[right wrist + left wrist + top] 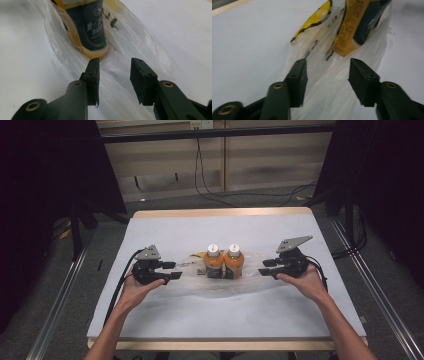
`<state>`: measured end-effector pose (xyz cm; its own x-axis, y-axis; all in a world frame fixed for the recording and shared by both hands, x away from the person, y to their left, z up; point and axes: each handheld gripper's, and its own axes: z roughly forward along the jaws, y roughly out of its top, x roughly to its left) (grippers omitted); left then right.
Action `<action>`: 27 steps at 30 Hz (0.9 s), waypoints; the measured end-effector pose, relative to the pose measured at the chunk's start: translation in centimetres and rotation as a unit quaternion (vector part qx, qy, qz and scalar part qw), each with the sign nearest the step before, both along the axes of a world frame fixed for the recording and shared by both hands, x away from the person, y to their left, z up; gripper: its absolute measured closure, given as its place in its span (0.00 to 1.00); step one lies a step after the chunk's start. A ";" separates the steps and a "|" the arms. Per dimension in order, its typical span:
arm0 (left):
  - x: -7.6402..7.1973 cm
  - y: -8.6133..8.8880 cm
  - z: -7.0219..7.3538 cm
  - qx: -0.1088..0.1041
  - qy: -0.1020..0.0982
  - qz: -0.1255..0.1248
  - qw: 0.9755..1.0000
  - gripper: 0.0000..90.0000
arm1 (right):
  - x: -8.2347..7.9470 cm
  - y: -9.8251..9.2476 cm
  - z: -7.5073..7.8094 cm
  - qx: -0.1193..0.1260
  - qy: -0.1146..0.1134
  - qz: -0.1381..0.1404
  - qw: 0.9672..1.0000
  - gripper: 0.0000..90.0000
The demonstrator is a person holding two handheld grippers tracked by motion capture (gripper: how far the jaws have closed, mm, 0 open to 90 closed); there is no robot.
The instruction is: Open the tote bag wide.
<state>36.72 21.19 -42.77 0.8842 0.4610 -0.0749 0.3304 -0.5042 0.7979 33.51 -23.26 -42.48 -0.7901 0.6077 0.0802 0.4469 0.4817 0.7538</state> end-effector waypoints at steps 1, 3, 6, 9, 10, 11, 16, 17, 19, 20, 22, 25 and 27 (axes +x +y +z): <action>-0.2 -0.3 0.3 -0.008 -0.003 -0.005 1.000 0.63 | 0.0 0.1 0.1 0.003 0.001 0.001 1.000 0.68; -0.4 -0.6 0.4 -0.012 -0.004 -0.008 1.000 0.72 | 0.0 0.3 0.3 0.010 -0.002 0.004 1.000 0.69; -0.6 -1.2 0.2 -0.016 -0.003 -0.021 1.000 0.78 | 0.0 0.6 0.5 0.017 -0.003 0.005 1.000 0.76; -0.8 -1.9 0.0 -0.022 -0.003 -0.025 0.999 0.81 | 0.1 0.9 0.7 0.018 -0.005 0.006 1.000 0.84; -0.9 -2.1 -0.1 -0.026 -0.008 -0.026 0.999 0.83 | 0.2 0.9 0.7 0.021 -0.003 0.008 1.000 0.86; -0.9 -2.3 -0.1 -0.023 -0.008 -0.029 0.999 0.86 | 0.3 1.0 0.7 0.023 -0.004 0.009 1.000 0.88; -1.0 -3.7 -0.1 -0.027 -0.009 -0.040 0.999 0.96 | 1.0 1.2 0.6 0.030 0.005 0.017 0.999 0.96; -1.0 -4.0 -0.1 -0.032 -0.009 -0.043 0.999 0.97 | 1.1 1.3 0.6 0.031 0.006 0.017 0.999 0.97; -1.4 -4.8 -0.1 -0.029 -0.007 -0.055 0.998 0.97 | 1.5 1.6 0.7 0.030 0.006 0.021 0.999 0.99; -1.7 -5.8 -0.2 -0.032 -0.006 -0.067 0.997 0.97 | 1.7 1.8 0.8 0.031 0.006 0.024 0.999 0.99; -2.0 -6.7 -0.1 -0.028 -0.010 -0.078 0.996 0.97 | 2.2 2.2 1.0 0.034 0.006 0.026 0.999 1.00; -2.1 -8.1 0.0 -0.031 -0.013 -0.086 0.996 0.97 | 3.1 3.0 0.9 0.036 0.007 0.030 0.999 1.00; -2.3 -9.0 -0.1 -0.030 -0.020 -0.092 0.995 0.98 | 3.8 3.6 0.8 0.034 0.007 0.033 0.999 1.00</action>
<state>34.45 12.15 -42.91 0.9562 0.2865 -0.0595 0.2033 -0.5046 0.8391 37.27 -19.68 -41.65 -0.8267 0.5472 0.1311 0.4272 0.4588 0.7791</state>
